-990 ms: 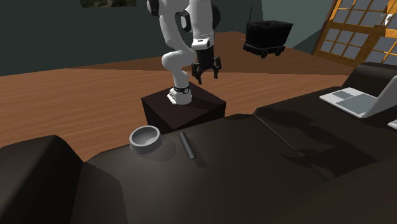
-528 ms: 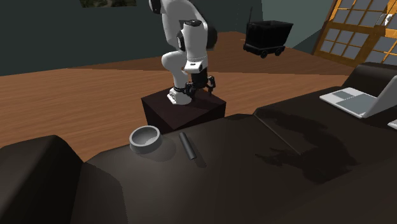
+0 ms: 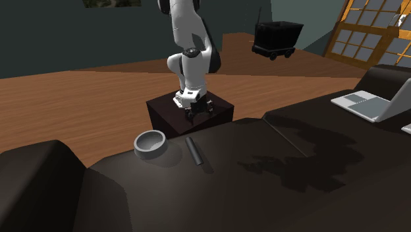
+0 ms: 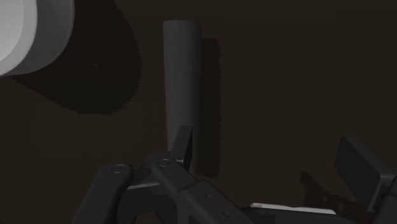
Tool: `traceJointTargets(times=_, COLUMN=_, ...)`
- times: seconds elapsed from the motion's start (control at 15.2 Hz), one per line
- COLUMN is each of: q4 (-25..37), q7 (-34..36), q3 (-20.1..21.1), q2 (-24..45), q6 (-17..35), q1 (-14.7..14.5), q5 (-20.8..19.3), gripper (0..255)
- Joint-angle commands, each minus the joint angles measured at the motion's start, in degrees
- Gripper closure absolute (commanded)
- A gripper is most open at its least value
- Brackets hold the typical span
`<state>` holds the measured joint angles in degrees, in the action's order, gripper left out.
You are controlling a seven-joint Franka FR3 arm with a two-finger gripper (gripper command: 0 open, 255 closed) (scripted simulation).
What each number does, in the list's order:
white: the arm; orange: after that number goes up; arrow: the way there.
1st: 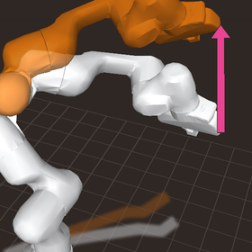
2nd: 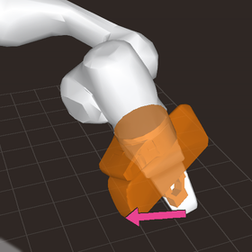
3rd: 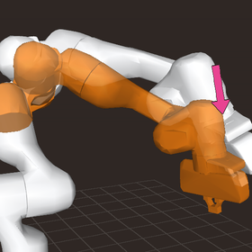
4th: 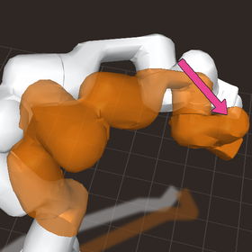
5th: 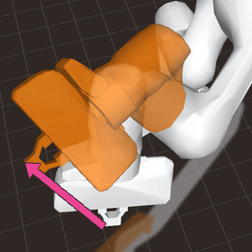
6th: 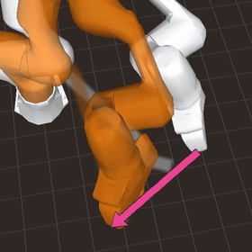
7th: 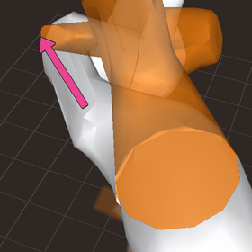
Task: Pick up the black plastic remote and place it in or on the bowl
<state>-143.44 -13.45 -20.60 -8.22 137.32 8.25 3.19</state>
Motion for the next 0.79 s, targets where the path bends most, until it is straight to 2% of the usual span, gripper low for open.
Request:
traceJointTargets(times=0.0, q4=1.1, q7=-2.3, q3=-1.2, q2=4.1, q6=2.1, q1=0.3, q5=1.9, gripper=0)
traceJointTargets(times=0.26, q4=3.8, q7=-7.7, q3=-2.6, q2=13.0, q6=6.0, q1=1.3, q5=7.6, gripper=0)
traceJointTargets(times=0.46, q4=6.5, q7=-11.9, q3=-2.3, q2=19.8, q6=8.2, q1=3.1, q5=12.4, gripper=0)
traceJointTargets(times=0.73, q4=6.6, q7=-13.5, q3=-1.2, q2=22.2, q6=10.2, q1=3.8, q5=14.6, gripper=0)
